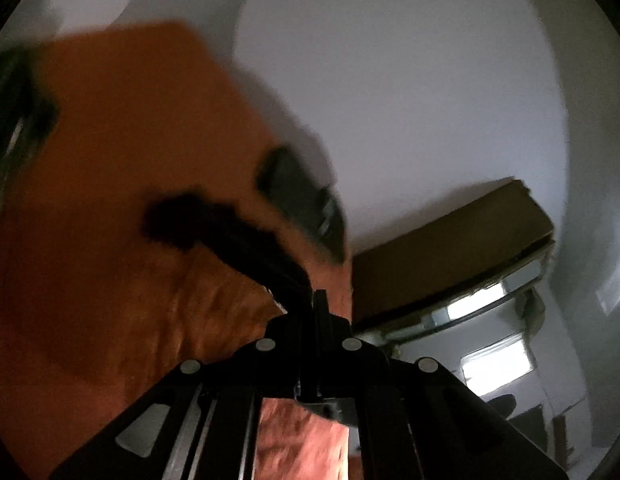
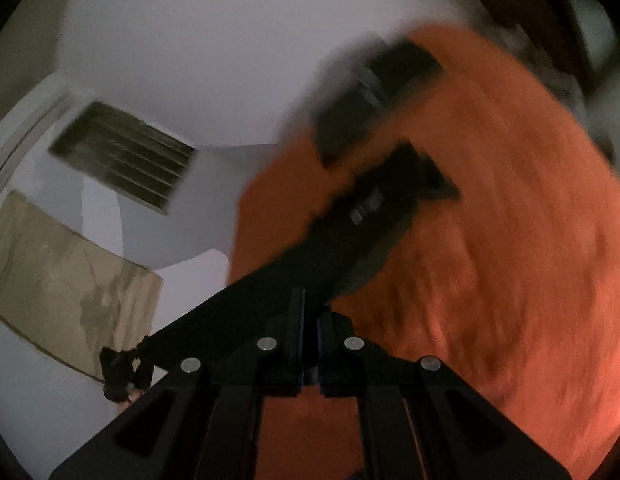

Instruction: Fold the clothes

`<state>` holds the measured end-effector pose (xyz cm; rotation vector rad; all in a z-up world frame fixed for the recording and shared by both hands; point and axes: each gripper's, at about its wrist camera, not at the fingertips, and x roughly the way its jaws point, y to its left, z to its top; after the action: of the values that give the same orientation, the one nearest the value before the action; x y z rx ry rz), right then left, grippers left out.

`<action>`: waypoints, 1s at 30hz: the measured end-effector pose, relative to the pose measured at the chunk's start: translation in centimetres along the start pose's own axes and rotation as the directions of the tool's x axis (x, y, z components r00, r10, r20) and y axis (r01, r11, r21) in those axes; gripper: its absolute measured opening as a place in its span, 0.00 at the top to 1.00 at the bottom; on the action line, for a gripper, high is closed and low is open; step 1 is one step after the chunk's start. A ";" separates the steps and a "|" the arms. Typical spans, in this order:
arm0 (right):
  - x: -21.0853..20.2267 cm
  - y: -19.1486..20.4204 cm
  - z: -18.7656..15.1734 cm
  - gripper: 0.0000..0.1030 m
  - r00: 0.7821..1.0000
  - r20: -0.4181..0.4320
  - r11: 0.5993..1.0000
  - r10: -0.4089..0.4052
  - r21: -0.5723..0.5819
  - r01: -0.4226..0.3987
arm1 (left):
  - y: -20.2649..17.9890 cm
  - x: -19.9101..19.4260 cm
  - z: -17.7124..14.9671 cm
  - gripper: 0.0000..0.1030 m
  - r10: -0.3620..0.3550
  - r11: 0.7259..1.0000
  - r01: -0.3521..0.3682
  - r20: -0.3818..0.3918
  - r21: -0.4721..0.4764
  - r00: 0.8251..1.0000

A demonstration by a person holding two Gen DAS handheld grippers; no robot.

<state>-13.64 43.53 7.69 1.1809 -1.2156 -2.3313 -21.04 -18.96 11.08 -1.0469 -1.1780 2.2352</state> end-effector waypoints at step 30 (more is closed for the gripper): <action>5.9 -17.6 -12.1 0.76 0.866 -0.268 0.905 -0.421 -0.056 0.423 | 21.1 0.4 -18.0 0.94 0.526 0.785 -0.596 -0.322 -0.173 0.787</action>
<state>-5.88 44.33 -13.03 1.8615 -0.9356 -2.3334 -7.58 -21.13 -13.10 -1.9680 -1.1762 2.2817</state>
